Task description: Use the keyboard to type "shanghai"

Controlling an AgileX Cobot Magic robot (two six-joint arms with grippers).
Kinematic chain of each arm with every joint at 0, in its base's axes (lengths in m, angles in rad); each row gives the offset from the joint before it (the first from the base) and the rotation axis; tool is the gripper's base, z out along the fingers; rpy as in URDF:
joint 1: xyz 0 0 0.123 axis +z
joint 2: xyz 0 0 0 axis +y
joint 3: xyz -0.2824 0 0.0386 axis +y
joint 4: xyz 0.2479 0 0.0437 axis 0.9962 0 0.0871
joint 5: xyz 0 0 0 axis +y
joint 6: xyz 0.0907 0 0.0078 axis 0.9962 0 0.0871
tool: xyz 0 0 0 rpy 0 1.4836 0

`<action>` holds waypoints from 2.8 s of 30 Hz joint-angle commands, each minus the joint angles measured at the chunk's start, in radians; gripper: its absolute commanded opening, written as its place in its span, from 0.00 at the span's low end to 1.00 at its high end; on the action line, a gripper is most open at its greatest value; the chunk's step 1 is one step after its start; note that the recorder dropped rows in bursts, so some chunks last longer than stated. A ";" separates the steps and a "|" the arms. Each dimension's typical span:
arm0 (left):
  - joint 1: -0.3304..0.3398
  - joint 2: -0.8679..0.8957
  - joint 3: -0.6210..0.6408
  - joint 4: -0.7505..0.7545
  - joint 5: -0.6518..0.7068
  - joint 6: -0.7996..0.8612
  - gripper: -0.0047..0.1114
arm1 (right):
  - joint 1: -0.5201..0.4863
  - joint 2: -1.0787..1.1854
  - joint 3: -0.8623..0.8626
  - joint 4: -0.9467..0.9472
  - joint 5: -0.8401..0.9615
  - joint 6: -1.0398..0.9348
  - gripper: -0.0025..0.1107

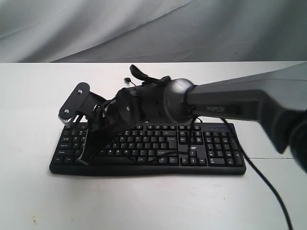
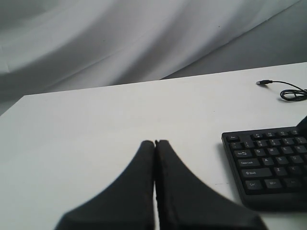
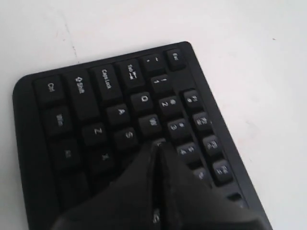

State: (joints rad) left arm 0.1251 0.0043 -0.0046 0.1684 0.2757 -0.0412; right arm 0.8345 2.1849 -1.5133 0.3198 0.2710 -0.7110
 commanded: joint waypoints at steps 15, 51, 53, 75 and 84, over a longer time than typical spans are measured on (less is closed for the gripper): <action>-0.007 -0.004 0.005 -0.002 -0.010 -0.004 0.04 | -0.042 -0.098 0.260 0.002 -0.188 0.002 0.02; -0.007 -0.004 0.005 -0.002 -0.010 -0.004 0.04 | -0.019 -0.054 0.256 0.005 -0.229 0.002 0.02; -0.007 -0.004 0.005 -0.002 -0.010 -0.004 0.04 | -0.019 -0.073 0.256 0.001 -0.229 0.002 0.02; -0.007 -0.004 0.005 -0.002 -0.010 -0.004 0.04 | 0.062 0.145 -0.222 -0.042 -0.008 0.009 0.02; -0.007 -0.004 0.005 -0.002 -0.010 -0.004 0.04 | 0.071 0.180 -0.222 -0.040 0.018 0.012 0.02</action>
State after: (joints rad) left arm 0.1251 0.0043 -0.0046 0.1684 0.2757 -0.0412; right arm 0.9049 2.3645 -1.7282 0.2766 0.2799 -0.7030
